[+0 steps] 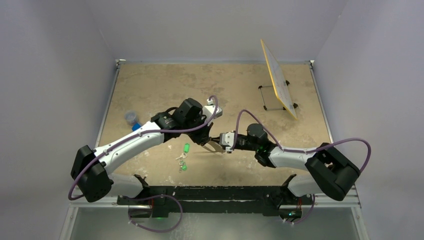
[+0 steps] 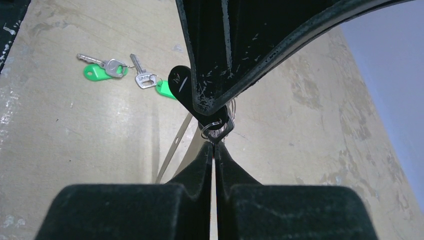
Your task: Remove the keys from the keyring
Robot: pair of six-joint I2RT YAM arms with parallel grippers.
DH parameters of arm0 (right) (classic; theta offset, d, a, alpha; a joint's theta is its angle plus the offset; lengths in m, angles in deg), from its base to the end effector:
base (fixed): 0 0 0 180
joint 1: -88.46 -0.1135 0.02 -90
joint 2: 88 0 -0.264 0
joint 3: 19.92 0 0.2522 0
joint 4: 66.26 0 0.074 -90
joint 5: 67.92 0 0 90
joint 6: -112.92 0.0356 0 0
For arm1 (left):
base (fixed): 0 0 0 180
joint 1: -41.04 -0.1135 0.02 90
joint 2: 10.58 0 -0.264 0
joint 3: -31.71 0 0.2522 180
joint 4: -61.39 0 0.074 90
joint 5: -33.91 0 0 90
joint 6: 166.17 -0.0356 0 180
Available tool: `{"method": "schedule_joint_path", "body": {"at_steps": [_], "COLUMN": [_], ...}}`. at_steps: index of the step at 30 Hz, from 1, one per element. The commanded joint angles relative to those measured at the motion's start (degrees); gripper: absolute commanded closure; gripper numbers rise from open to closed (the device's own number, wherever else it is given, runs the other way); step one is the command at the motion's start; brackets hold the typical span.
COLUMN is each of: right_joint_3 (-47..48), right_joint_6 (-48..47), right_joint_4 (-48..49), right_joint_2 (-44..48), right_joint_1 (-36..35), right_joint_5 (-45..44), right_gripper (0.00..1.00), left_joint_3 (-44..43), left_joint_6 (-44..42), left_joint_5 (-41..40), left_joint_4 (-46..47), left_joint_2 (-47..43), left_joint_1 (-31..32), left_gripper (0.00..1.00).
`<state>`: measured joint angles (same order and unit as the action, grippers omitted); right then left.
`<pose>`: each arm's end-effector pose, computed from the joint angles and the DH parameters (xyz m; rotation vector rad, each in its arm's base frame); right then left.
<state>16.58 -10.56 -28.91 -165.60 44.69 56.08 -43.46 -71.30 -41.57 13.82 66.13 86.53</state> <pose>0.1716 0.1919 0.1988 -1.3543 0.9623 0.6205 0.1916 -0.2077 0.2817 0.9844 2.3159 -0.6885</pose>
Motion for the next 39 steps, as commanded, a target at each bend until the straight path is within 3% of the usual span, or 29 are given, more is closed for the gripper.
{"method": "schedule_joint_path", "body": {"at_steps": [1,12,23,39], "right_joint_3": [1.31,-4.77,-9.54,-11.77], "right_joint_6": [0.63,8.59,15.19,18.38], "right_joint_4": [0.64,15.21,31.45,40.39], "right_joint_2": [0.19,3.07,2.2,0.31], "right_joint_1": [-0.29,-0.27,-0.26,-0.31], "right_joint_5": [-1.84,-2.58,-2.95,-7.1], "right_gripper": [1.0,1.0,1.0,1.0], "left_joint_3": [-1.97,6.25,12.06,14.9], "left_joint_6": [0.07,9.87,16.4,18.68], "left_joint_5": [-2.48,-11.9,-7.73,-2.71], "left_joint_4": [0.63,2.86,9.43,12.84], "left_joint_2": [-3.41,-11.69,-14.74,-15.51], "left_joint_1": [0.16,0.03,0.12,0.05], "left_gripper": [1.0,1.0,1.0,1.0]}}
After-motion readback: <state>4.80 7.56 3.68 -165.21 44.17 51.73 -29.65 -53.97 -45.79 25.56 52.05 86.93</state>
